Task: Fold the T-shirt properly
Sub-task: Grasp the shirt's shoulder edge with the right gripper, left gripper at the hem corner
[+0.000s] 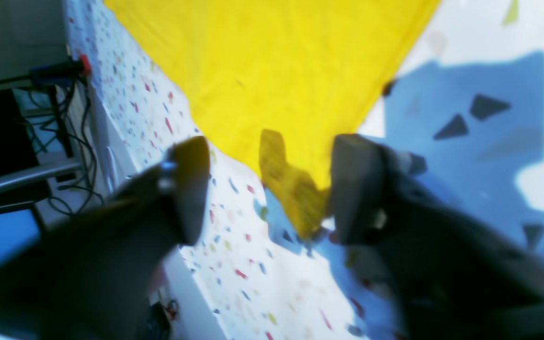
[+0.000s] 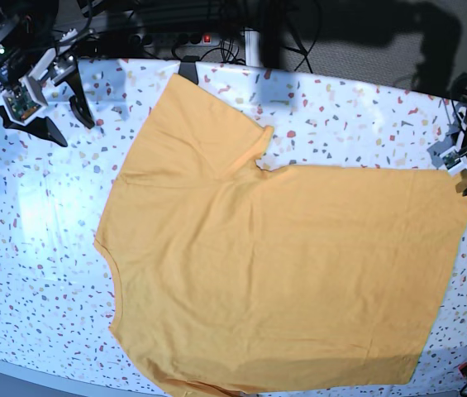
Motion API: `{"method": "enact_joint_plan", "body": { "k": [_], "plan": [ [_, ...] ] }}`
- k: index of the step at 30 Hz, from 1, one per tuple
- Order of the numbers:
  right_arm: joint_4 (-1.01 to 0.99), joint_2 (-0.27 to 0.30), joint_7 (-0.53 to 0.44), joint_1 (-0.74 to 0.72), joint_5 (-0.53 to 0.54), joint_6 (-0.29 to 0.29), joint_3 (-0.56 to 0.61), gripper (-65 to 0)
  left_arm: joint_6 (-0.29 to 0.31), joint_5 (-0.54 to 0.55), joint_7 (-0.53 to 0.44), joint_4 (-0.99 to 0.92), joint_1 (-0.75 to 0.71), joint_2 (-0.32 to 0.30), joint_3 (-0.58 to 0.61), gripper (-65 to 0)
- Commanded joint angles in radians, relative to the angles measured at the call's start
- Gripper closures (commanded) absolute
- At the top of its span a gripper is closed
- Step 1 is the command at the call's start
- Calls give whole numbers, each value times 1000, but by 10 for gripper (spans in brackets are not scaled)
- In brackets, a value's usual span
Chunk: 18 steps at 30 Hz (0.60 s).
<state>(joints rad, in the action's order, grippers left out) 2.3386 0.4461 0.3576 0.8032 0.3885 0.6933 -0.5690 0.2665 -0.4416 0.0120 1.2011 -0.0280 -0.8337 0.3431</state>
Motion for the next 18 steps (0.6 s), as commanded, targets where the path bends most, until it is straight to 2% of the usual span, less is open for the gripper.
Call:
{"method": "enact_joint_plan", "body": {
  "k": [1, 3, 4, 6, 12, 14, 17, 18],
  "plan": [
    [18, 11, -16, 6, 13, 5, -5, -261, 2, -3, 13, 3, 8, -23, -5, -212],
    [18, 11, 1, 6, 12, 5, 12, -261, 2, -3, 9, 3, 8, -20, -5, -55],
    [18, 11, 17, 5, 10, 5, 27, -261, 2, -3, 9, 3, 8, -19, -5, 0],
    [18, 11, 36, 5, -27, 5, 69, -261, 2, -3, 10, 3, 9, -14, -6, 0],
    [18, 11, 36, -50, -298, 5, 241, -261, 2, -3, 10, 25, 9, -12, -6, 0],
    [18, 11, 37, -68, -338, 5, 286, -261, 2, -3, 12, 37, 9, -12, -6, 0],
    [18, 10, 45, -75, -336, 5, 323, -261, 2, -3, 39, 57, 9, -13, -6, 0],
    [18, 10, 46, -75, -336, 5, 327, -261, 2, -3, 48, 61, 9, -13, -6, -55]
  ]
}}
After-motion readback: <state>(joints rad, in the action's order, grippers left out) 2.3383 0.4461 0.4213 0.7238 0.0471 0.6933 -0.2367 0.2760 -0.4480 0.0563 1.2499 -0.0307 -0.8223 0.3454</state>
